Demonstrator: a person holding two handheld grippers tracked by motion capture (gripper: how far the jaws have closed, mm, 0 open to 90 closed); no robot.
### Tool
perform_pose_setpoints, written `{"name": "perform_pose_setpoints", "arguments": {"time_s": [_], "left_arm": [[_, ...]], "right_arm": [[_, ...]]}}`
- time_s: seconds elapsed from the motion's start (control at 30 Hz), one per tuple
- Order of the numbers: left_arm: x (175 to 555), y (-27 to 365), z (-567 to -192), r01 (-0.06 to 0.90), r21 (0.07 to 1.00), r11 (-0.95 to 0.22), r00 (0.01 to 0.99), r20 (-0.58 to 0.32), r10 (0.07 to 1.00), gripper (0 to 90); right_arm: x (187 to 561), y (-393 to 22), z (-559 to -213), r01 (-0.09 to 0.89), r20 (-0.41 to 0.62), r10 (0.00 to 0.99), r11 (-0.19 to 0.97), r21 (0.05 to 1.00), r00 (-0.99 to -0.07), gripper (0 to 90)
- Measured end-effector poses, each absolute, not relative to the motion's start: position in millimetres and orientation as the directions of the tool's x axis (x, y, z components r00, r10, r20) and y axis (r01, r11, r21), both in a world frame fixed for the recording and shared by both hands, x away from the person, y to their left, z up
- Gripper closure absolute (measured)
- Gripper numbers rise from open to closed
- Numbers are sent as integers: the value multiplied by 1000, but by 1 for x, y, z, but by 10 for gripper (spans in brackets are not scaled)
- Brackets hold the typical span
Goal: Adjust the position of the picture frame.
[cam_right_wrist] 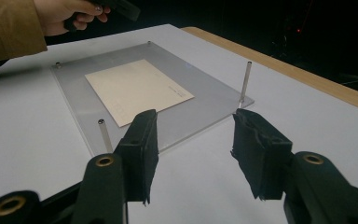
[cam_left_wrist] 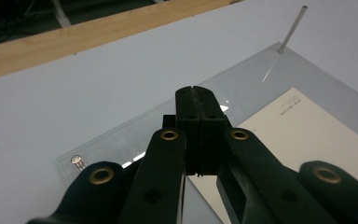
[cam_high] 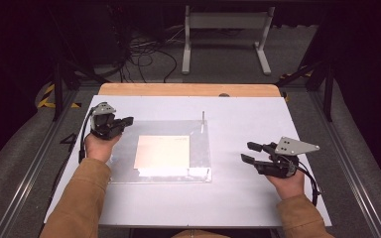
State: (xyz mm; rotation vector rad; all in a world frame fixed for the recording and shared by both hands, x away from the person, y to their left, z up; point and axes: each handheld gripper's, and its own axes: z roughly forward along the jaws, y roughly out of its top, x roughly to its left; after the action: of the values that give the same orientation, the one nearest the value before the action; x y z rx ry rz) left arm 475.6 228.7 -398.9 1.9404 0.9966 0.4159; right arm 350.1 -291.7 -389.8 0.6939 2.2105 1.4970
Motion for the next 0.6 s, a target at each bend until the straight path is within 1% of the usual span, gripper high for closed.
{"name": "perform_pose_setpoints", "arguments": {"time_s": [0.03,0.1,0.13,0.17,0.33,0.37,0.43,0.53,0.6], "left_arm": [[476,229,-399,480,831,-282,620,-95,779,896],[481,225,-392,451,836,-312,628,-49,776,895],[481,225,-392,451,836,-312,628,-49,776,895],[486,220,-389,450,820,-354,620,-1,785,895],[501,214,-391,478,797,-369,612,-1,791,894],[510,214,-394,506,784,-359,606,-28,795,894],[521,211,-399,533,751,-391,593,-2,805,895],[537,210,-404,573,714,-402,574,0,819,895],[541,209,-405,581,708,-401,569,-1,822,894]], "right_arm": [[350,-292,-390,186,-37,591,310,932,-805,494],[347,-293,-390,186,-36,594,309,932,-804,490],[347,-293,-390,186,-36,594,309,932,-804,490],[346,-293,-391,191,-33,593,310,931,-804,487],[344,-292,-392,193,-30,589,312,930,-807,485],[344,-291,-392,193,-30,587,314,929,-809,484],[344,-290,-393,194,-27,582,314,929,-813,483],[343,-286,-394,194,-25,571,319,928,-821,480],[343,-285,-394,194,-23,565,321,927,-825,480]]}}
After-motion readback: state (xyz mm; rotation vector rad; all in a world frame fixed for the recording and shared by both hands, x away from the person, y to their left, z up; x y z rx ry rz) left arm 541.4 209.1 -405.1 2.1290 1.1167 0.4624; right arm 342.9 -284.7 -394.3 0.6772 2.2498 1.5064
